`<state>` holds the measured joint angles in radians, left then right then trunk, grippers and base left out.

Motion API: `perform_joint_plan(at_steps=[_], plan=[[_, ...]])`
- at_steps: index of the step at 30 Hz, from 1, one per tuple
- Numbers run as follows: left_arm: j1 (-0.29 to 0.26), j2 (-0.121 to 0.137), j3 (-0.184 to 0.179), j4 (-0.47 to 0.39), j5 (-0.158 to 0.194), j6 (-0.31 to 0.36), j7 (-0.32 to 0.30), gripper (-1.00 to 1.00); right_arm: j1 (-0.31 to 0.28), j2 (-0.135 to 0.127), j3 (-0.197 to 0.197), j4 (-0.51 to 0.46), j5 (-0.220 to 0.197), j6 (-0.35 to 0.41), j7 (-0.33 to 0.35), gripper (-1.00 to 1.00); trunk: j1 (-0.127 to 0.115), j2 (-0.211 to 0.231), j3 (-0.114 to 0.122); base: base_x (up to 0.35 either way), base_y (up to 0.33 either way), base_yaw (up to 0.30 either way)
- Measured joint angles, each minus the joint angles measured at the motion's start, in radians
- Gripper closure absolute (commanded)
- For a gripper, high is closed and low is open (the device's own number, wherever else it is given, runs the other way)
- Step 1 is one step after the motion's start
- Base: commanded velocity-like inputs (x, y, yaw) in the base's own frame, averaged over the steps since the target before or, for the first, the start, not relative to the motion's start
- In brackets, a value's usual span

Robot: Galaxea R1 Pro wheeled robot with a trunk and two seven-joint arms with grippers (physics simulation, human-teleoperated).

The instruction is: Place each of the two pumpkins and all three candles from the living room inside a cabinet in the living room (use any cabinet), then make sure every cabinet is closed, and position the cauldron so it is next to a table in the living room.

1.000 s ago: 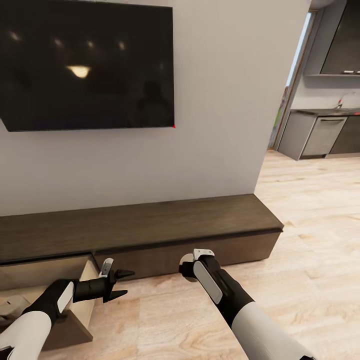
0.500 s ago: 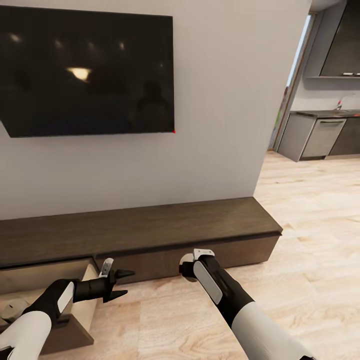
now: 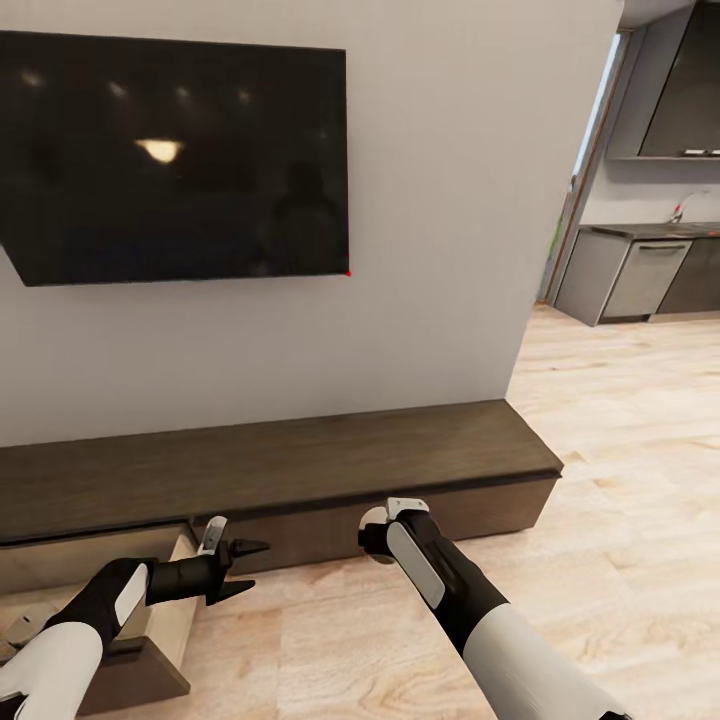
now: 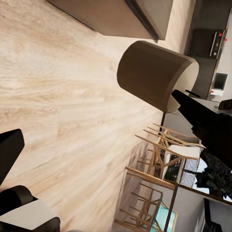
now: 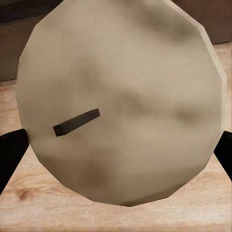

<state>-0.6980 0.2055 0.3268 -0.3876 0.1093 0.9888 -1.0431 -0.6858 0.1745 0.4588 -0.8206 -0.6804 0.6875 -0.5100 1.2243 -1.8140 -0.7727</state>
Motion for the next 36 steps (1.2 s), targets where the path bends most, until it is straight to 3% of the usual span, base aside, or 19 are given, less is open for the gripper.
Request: perform_joint_plan(at_steps=[8, 16, 32, 36], plan=[[-0.002, 0.004, 0.000, -0.001, -0.001, -0.004, 0.008, -1.00, 0.001, 0.000, -0.001, 0.000, 0.000, -0.004, 0.007, 1.00, -0.031, 0.056, 0.025, 0.000, 0.000, 0.000], [-0.003, 0.005, 0.000, -0.002, 0.000, -0.004, 0.065, -1.00, 0.002, 0.000, -0.002, 0.000, -0.002, -0.003, 0.007, 1.00, -0.061, 0.112, 0.050, 0.000, 0.000, 0.000], [-0.004, 0.003, -0.003, -0.024, -0.005, -0.004, 0.073, -1.00, 0.002, 0.000, -0.002, 0.000, -0.006, -0.002, 0.005, 1.00, -0.123, 0.224, 0.100, 0.000, 0.000, 0.000], [-0.004, 0.004, -0.004, -0.038, -0.009, -0.004, 0.112, -1.00, 0.002, 0.000, -0.001, 0.000, -0.007, -0.002, 0.007, 1.00, -0.138, 0.252, 0.113, 0.000, 0.000, 0.000]])
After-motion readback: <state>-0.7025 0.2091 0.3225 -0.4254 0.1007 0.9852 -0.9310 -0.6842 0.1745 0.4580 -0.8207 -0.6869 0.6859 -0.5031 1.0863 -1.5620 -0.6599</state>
